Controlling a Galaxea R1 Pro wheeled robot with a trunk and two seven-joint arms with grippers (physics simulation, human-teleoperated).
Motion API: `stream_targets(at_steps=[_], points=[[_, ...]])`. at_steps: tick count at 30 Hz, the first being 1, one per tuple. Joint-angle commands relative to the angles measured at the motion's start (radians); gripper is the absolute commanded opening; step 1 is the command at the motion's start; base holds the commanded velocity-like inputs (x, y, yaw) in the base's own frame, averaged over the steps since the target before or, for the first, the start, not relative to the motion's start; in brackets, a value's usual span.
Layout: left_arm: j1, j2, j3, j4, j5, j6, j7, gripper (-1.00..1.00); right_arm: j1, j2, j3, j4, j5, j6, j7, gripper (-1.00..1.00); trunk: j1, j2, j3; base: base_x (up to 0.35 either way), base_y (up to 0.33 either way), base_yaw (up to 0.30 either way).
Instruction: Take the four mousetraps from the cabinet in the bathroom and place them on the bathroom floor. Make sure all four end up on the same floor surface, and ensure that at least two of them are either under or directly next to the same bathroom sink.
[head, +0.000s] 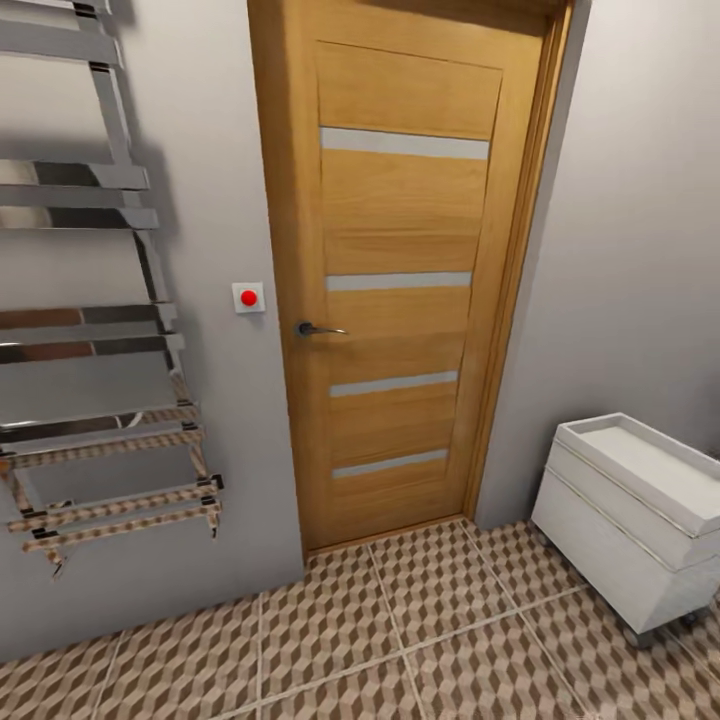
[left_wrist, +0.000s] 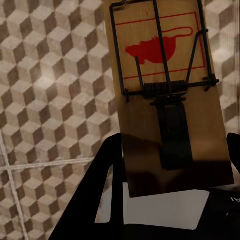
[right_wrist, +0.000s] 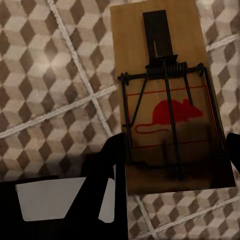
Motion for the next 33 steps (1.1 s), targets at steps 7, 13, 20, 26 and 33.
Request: stream_targets(at_steps=[7, 13, 20, 26, 33], points=[[0.0, 0.001, -0.005, -0.001, 0.005, 0.001, 0.002, -1.0, -0.001, -0.001, -0.008, 0.002, 0.009, 0.0, 0.002, -1.0, 0.0, -0.001, -0.001, 0.0, 0.0, -0.3], [0.001, 0.008, -0.007, 0.0, 0.0, -0.041, -0.004, -1.0, -0.001, 0.0, -0.008, 0.002, 0.009, 0.0, 0.002, -1.0, 0.0, -0.001, -0.001, 0.0, 0.0, -0.3], [0.001, 0.004, -0.007, -0.002, -0.008, -0.045, -0.006, -1.0, -0.001, 0.001, -0.008, 0.002, 0.009, 0.0, 0.002, -1.0, 0.0, -0.001, -0.001, 0.0, 0.0, -0.3], [0.001, 0.002, -0.008, -0.002, -0.009, -0.046, -0.006, -1.0, -0.001, 0.002, -0.008, 0.002, 0.009, 0.0, 0.002, -1.0, 0.0, -0.001, -0.001, 0.0, 0.0, -0.3], [0.001, 0.002, -0.008, -0.002, -0.009, -0.046, -0.006, -1.0, -0.001, 0.002, -0.008, 0.002, 0.008, 0.001, 0.008, -1.0, 0.0, -0.001, -0.001, 0.0, 0.0, -0.3]])
